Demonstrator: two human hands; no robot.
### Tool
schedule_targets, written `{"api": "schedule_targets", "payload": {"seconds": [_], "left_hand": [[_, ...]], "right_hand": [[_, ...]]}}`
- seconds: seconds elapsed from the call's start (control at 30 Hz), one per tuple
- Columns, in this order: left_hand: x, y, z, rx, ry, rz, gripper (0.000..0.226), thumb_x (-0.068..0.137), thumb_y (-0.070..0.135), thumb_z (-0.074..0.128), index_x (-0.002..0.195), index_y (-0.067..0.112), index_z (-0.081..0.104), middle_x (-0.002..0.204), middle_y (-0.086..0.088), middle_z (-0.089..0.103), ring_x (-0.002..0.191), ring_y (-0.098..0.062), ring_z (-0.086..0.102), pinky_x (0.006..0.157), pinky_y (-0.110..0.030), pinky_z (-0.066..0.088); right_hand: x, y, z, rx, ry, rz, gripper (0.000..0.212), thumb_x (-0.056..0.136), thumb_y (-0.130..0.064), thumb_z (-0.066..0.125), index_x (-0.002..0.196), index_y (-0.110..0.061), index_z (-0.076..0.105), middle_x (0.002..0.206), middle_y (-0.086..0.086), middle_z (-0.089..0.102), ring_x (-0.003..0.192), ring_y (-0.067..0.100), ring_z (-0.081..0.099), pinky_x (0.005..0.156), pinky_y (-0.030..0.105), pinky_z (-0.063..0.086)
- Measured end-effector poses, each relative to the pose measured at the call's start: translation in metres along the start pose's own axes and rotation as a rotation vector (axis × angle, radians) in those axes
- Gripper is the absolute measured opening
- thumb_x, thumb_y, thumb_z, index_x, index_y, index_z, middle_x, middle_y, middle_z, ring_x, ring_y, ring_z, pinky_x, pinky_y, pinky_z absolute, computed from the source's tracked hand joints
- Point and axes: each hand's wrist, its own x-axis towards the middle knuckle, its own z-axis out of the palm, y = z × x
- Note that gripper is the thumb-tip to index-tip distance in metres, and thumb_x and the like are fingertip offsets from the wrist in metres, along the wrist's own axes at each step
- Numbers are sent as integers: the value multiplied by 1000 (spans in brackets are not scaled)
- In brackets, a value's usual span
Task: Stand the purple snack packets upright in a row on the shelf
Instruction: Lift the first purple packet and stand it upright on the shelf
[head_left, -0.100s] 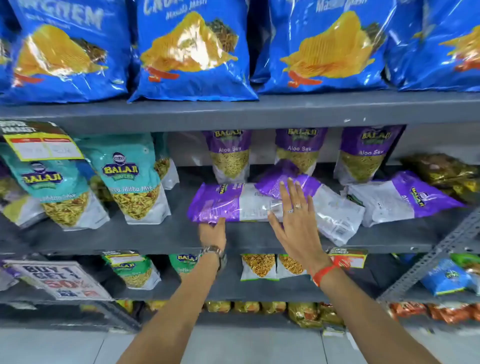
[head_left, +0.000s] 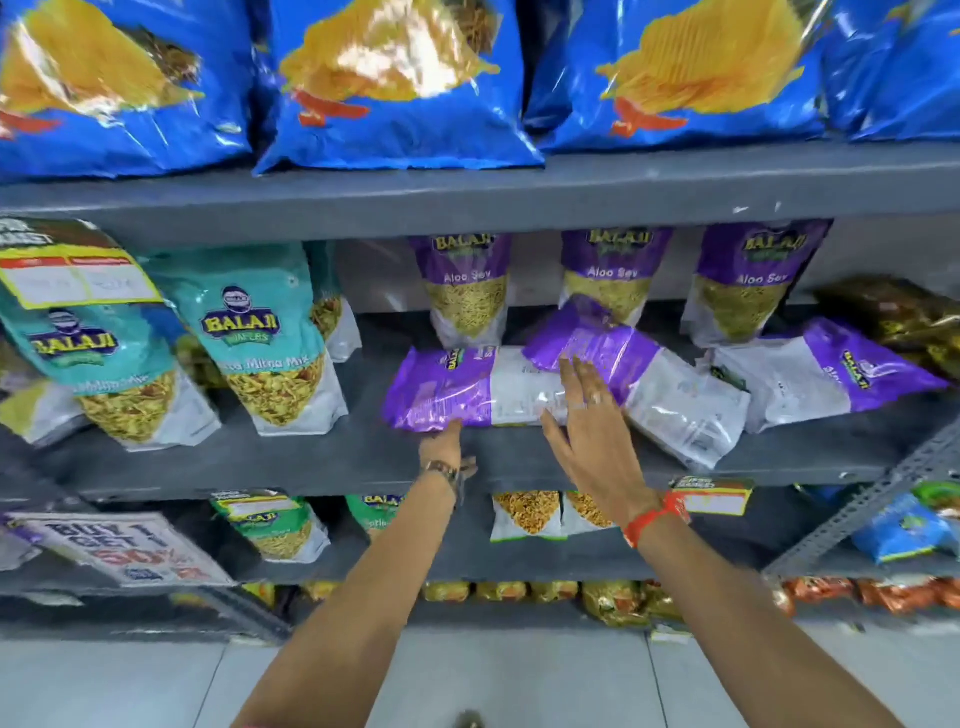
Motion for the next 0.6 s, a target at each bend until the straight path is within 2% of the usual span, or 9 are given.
{"api": "schedule_targets", "payload": {"seconds": [0.03,0.07,0.2,0.3,0.33,0.4,0.47,0.53,0.6], "left_hand": [[4,2,1,-44,-37,-61,31,83,33,58,99,10,44,78,-10,52,58,-25,53,43,-31,51],[9,4,2,-68,-68,-92,32,83,34,59,99,11,45,71,-9,49,58,-25,52,41,-29,51],[15,16,10,-174,-136,-168,30,84,32,58,101,10,47,71,-8,46,69,-26,52,75,-39,46],[23,16,13,-212,-148,-206,25,85,27,57,83,4,49,78,-12,50,65,-23,49,67,-38,48],[25,16,14,-222,-151,-214,22,86,25,57,86,4,51,86,-15,53,70,-25,53,74,-38,50],[30,15,14,-276,-174,-241,35,87,22,55,114,2,49,110,-21,52,99,-33,57,96,-42,45],[32,15,12,-317,-175,-267,46,88,20,54,127,0,41,128,-23,49,116,-33,51,103,-44,39],[33,15,12,-330,-169,-276,45,87,18,54,127,0,43,135,-22,46,121,-33,49,104,-44,37],[33,14,10,-339,-147,-267,38,87,16,54,119,-1,49,123,-24,54,106,-33,57,102,-45,39]], "right_hand": [[3,0,10,9,-10,18,60,92,-40,34,143,-12,19,150,17,32,139,32,28,113,49,32],[7,-3,17,-1,-19,29,58,91,-38,34,141,-11,23,147,19,36,137,33,32,112,48,34],[30,-12,36,-167,61,-16,44,89,-26,32,127,-9,45,127,18,57,120,34,51,103,48,43],[68,-17,46,-248,25,-86,33,83,-6,44,113,-5,58,114,17,65,111,35,57,100,48,45],[83,-17,46,-280,-30,-97,32,79,0,47,107,-2,61,110,20,66,107,37,58,96,47,48],[115,-17,46,-265,-176,-94,30,76,6,43,99,4,61,104,27,64,101,42,57,88,48,51],[143,-25,38,-257,-325,-87,29,77,9,39,98,8,59,104,32,61,100,45,57,86,49,51],[163,-35,36,-215,-492,-89,24,82,9,40,95,12,60,102,34,62,98,43,59,84,45,48],[194,-3,63,-211,-615,-21,21,87,1,41,92,7,60,92,26,62,87,33,58,79,40,45]]}}
